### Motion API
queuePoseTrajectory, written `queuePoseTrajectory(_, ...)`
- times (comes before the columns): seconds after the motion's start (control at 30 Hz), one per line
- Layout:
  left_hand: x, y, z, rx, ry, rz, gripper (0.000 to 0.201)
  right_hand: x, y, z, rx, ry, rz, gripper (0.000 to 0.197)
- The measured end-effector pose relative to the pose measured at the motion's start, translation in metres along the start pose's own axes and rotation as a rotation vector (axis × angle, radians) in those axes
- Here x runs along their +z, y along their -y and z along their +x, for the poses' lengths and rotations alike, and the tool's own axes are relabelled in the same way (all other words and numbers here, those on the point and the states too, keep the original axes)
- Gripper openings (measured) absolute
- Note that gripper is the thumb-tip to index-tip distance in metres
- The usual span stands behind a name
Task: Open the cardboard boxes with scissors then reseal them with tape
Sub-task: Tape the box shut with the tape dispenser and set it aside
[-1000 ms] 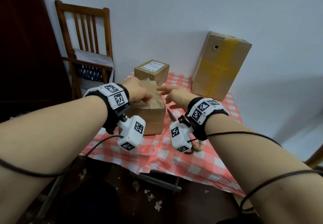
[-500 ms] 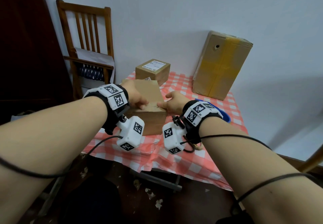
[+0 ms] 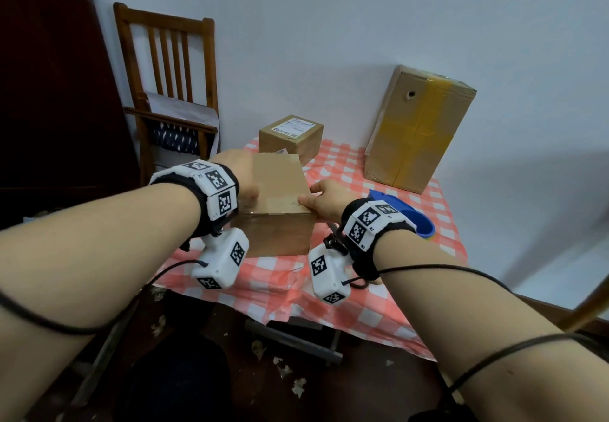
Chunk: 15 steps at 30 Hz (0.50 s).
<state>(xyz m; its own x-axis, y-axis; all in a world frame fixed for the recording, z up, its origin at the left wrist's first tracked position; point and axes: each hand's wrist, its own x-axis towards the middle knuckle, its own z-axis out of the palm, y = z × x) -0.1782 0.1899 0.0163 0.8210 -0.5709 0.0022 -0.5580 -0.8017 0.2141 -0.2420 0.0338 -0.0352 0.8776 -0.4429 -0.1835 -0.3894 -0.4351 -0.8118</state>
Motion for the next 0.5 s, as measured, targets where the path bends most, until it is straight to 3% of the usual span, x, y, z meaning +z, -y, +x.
queuePoseTrajectory(0.07, 0.011, -0.005, -0.002, 0.127, -0.052, -0.069, 0.014, 0.008, 0.004, -0.005, -0.033, -0.013, -0.062, 0.039)
queuePoseTrajectory(0.17, 0.036, -0.018, -0.008, 0.264, 0.15, -0.07, 0.039, 0.017, 0.003, -0.012, -0.049, -0.033, -0.18, 0.044)
queuePoseTrajectory(0.23, 0.05, -0.016, -0.011, 0.29, 0.206, 0.048, 0.054, 0.02, 0.0, -0.015, -0.078, -0.041, -0.225, 0.042)
queuePoseTrajectory(0.3, 0.058, -0.008, -0.011, 0.306, 0.178, 0.084, 0.056, 0.02, -0.002, -0.014, -0.1, -0.066, -0.24, 0.042)
queuePoseTrajectory(0.5, 0.06, -0.006, -0.007, 0.274, 0.189, -0.057, 0.054, 0.021, -0.014, -0.003, -0.064, -0.163, -0.13, 0.039)
